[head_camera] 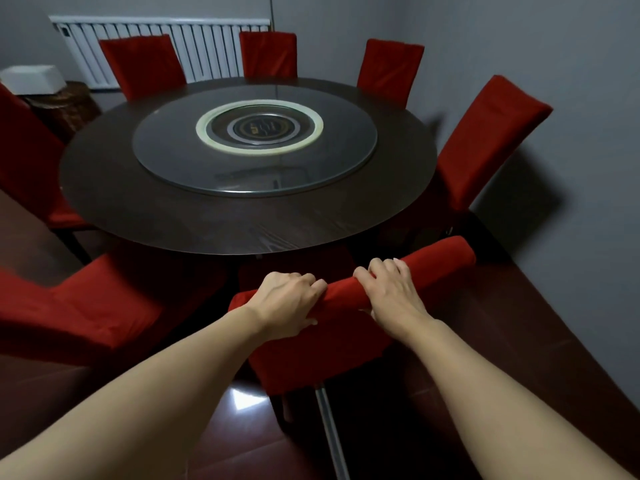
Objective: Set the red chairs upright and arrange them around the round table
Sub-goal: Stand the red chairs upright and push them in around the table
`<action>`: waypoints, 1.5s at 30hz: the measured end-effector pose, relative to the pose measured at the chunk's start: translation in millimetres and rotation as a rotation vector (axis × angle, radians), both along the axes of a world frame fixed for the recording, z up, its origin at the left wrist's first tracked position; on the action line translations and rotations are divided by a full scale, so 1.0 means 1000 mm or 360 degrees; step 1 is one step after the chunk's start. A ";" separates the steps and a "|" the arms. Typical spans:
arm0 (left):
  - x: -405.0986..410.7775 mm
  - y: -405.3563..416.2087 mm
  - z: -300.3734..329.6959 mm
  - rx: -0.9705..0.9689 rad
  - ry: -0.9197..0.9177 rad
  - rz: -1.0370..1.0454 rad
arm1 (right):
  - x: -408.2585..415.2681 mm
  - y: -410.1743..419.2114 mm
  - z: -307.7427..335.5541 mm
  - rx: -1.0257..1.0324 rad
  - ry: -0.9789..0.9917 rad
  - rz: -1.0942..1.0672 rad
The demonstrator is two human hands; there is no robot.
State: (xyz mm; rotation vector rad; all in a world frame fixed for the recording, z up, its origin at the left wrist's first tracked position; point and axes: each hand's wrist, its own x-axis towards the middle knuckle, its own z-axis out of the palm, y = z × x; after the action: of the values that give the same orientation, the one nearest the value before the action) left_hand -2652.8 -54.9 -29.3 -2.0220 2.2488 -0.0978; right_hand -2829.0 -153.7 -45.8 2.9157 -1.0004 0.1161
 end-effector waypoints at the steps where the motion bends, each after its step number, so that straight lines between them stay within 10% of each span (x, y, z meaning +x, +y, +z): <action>1: 0.001 -0.003 0.001 -0.0007 -0.0005 0.0002 | 0.002 -0.003 0.001 0.0002 0.0002 -0.0004; 45: -0.037 0.002 -0.044 -0.0169 0.0089 -0.0157 | -0.037 0.014 -0.024 -0.0029 0.0154 -0.0230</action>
State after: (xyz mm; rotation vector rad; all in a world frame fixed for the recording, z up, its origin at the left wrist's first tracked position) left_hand -2690.3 -52.6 -73.4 -1.9870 2.4272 -0.1747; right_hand -2865.8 -140.1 -70.1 2.7908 -1.1819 -0.0223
